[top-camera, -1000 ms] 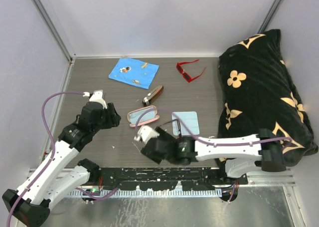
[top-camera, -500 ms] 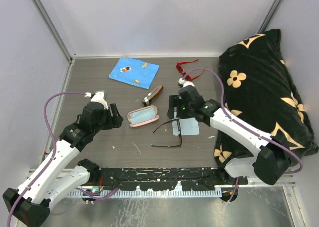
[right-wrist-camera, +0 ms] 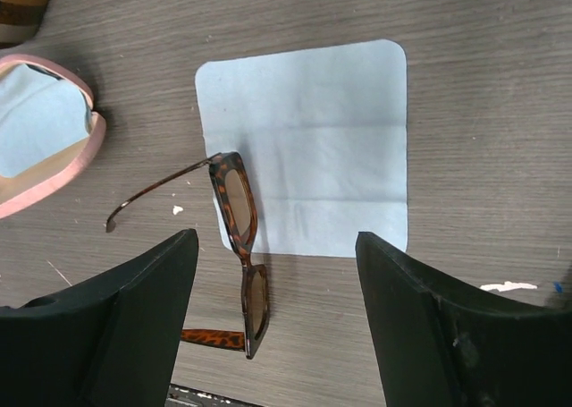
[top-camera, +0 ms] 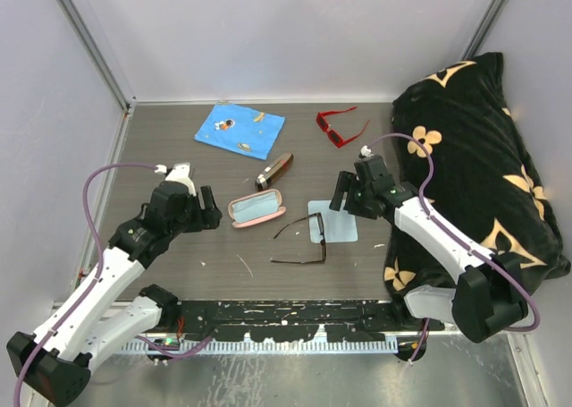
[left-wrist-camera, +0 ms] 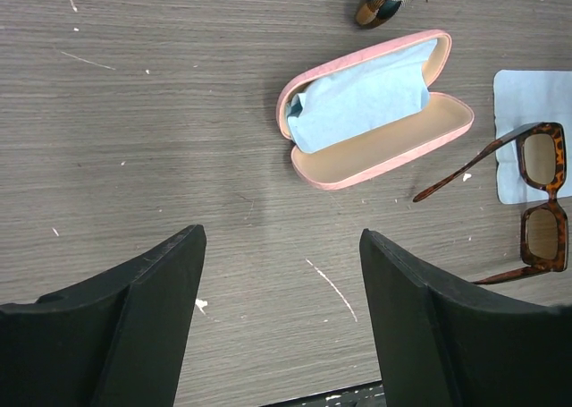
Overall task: Organize the sunglasses
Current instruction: Place the sunglasses in the sunglasses case, then pick up the sunglasses from the center of the board.
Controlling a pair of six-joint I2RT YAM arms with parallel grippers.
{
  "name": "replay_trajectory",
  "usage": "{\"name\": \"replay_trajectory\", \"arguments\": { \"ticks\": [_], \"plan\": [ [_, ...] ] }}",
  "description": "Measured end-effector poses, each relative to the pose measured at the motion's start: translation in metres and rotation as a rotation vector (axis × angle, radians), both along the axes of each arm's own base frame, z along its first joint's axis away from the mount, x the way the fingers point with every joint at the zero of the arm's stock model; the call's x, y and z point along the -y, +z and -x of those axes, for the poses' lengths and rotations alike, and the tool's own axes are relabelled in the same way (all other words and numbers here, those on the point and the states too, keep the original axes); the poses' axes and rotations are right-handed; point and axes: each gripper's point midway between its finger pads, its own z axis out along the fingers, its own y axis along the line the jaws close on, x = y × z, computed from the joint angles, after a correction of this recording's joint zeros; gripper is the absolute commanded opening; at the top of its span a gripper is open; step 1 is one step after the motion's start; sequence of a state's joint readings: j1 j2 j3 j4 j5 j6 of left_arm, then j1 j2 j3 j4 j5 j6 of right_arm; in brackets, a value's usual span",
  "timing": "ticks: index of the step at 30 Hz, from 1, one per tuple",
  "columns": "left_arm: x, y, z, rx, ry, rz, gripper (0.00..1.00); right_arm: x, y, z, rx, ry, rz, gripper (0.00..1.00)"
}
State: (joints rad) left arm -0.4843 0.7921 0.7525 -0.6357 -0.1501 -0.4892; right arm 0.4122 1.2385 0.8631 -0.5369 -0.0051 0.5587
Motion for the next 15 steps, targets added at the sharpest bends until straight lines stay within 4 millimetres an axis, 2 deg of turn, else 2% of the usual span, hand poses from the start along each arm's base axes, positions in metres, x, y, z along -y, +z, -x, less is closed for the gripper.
{"name": "replay_trajectory", "arguments": {
  "ticks": [5, 15],
  "plan": [
    [-0.001, 0.0, -0.001, -0.013, 0.0, -0.015, 0.74, 0.004, -0.009, 0.01, -0.018, 0.001, 0.009, 0.77],
    [0.0, 0.005, -0.003, -0.004, 0.001, -0.014, 0.75, 0.005, -0.002, 0.019, 0.025, -0.008, -0.035, 0.77]
  ]
}}
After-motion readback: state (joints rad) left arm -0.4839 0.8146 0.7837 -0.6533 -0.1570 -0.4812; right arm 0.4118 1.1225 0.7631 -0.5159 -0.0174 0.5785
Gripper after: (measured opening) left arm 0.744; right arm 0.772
